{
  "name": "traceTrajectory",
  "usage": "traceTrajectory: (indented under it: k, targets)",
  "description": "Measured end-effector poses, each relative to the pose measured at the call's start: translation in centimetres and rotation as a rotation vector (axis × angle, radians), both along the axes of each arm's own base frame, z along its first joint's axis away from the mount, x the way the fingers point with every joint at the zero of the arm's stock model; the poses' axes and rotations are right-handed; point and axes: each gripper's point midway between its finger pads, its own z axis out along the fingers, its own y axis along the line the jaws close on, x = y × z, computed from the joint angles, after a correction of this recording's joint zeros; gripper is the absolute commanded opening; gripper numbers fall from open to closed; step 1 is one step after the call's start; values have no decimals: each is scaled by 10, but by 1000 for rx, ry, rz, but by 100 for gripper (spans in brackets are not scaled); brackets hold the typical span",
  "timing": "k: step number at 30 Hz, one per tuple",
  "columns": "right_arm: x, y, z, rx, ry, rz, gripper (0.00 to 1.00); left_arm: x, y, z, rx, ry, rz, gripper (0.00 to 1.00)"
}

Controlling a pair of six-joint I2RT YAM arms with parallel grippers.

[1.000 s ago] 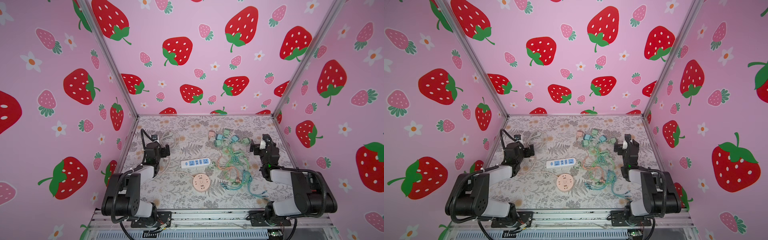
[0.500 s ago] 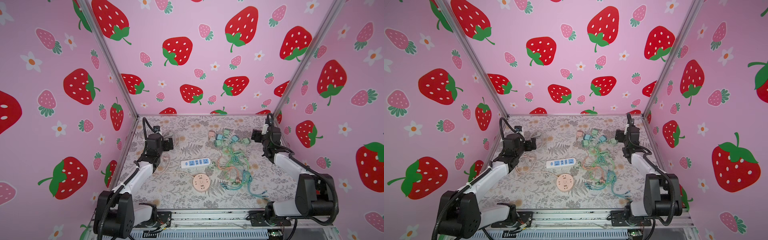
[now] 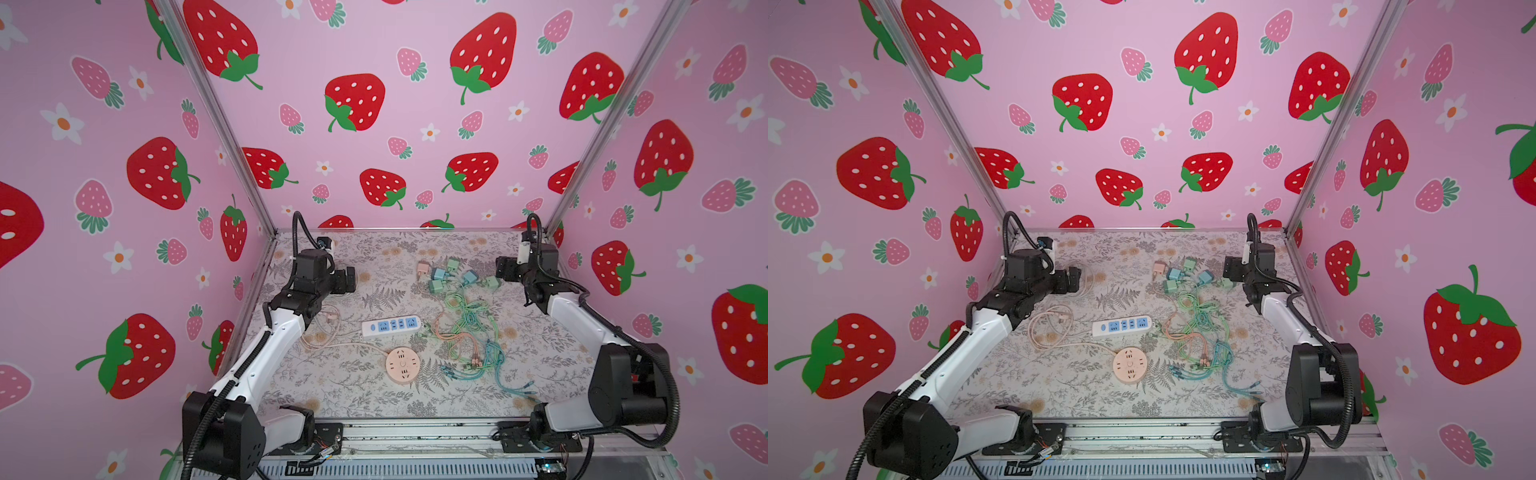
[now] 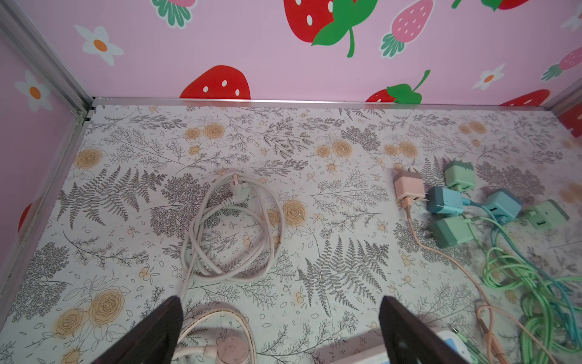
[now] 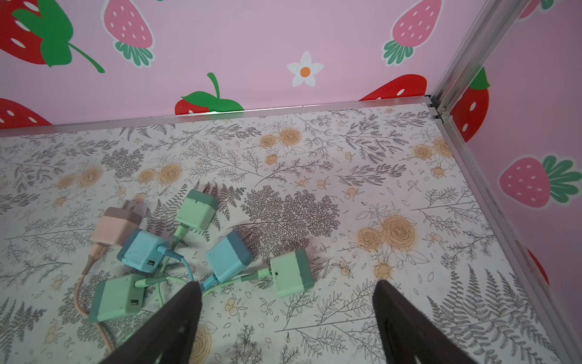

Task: Insert the plug
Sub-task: 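Move the right gripper over the pink charger plug while the left arm lifts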

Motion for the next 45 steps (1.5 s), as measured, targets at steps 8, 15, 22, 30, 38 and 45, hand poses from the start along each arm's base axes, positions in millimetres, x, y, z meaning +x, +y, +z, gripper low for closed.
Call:
traceTrajectory:
  k: [8,15,22,30,38,45]
  targets:
    - [1,33,5,-19,32,86,87,-15,-8,-11,-13,87,-38,100]
    - [3,68,13,-21,38,157,85,-25,-8,-6,-23,98,-48,100]
    - [15,113,-1,-11,76,225,81,-32,-10,4,-40,85,-56,100]
    - [33,171,-32,15,136,281,80,-41,-10,9,-52,89,-61,100]
    - [54,222,-57,47,170,316,76,-52,-8,15,-60,86,-55,100]
    - [64,251,-74,66,198,318,75,-59,-6,26,-65,59,-56,100]
